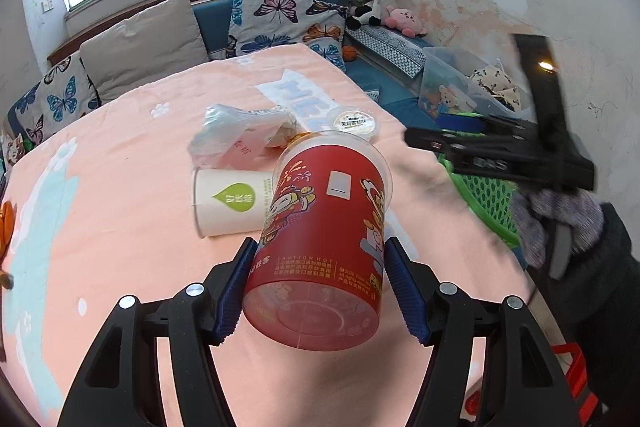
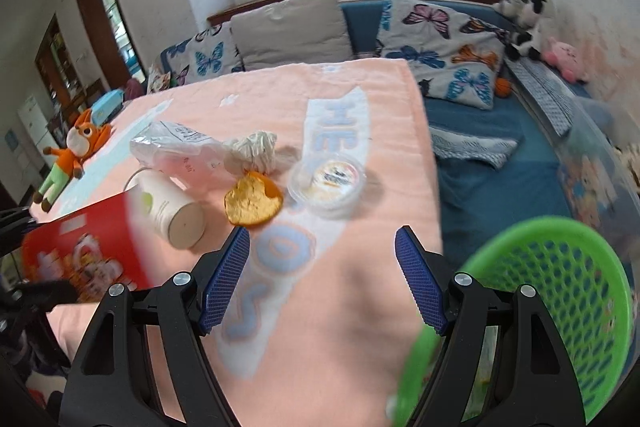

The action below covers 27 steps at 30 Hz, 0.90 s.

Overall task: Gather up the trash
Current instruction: 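Lift the red cup with the left tool while the right grasps the yogurt cup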

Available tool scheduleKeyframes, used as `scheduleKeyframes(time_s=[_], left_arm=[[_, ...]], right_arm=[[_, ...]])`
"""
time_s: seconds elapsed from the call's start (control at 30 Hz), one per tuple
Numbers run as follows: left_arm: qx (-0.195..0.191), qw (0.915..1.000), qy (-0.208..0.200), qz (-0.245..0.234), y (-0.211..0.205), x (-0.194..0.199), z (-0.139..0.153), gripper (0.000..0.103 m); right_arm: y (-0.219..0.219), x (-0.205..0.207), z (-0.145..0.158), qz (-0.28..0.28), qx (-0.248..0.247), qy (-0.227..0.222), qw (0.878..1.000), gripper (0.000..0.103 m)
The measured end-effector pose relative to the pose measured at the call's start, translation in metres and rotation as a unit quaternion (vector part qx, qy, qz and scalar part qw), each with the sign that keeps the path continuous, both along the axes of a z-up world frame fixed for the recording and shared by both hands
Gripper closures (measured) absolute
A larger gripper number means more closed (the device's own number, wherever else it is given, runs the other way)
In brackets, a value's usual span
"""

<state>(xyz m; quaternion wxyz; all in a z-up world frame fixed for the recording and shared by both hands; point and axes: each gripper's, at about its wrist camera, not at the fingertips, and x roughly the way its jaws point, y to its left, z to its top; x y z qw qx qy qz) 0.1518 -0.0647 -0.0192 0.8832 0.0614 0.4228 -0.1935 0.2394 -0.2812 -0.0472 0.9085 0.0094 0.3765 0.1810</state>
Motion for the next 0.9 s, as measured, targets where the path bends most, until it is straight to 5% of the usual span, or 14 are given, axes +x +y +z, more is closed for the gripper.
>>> scheduleKeyframes(time_s=[0.9], left_arm=[[0.026, 0.9977, 0.057, -0.024, 0.015, -0.013, -0.025, 0.04]], right_arm=[[0.032, 0.079, -0.048, 0.005, -0.051, 0.038, 0.998, 0.033]])
